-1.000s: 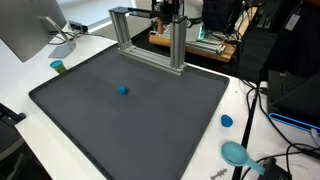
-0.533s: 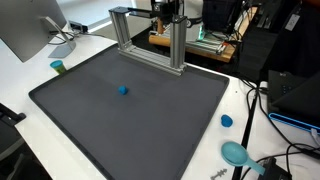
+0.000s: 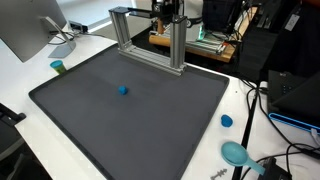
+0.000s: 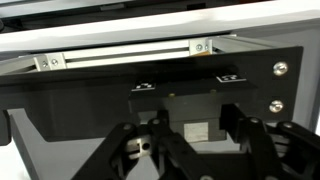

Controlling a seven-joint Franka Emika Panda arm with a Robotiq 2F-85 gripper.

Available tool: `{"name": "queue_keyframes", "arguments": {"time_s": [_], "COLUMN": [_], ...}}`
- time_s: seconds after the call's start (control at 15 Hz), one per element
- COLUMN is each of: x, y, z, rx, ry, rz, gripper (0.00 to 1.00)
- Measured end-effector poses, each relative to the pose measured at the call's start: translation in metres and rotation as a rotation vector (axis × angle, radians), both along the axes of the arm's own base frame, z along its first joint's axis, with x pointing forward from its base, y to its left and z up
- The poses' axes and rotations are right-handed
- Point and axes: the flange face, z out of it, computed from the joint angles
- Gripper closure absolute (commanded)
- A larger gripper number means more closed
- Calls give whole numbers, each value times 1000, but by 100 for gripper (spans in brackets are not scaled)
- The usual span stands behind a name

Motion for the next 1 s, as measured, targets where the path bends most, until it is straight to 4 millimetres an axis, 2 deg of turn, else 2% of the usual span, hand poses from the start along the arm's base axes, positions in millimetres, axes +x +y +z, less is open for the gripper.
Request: {"name": "queue_keyframes", "arguments": {"time_s": [0.2,0.27,0.4,0.6,0.67,0.73,0.93,1.0], "x": [-1,-1,-1,-2,-2,-2,-3,-3], "y": [-7,-9,-11,-10,-9,-9,-18,-21], "z": [2,3,2,0,-1,-1,1,1], "rx": [32,42,66,91,97,101,108,111], "ry": [-7,-8,-8,-6,-6,-6,-14,-17], "rz": [23,31,57,97,110,119,126,125], "gripper": [37,27,20,31,40,53,72,72]}}
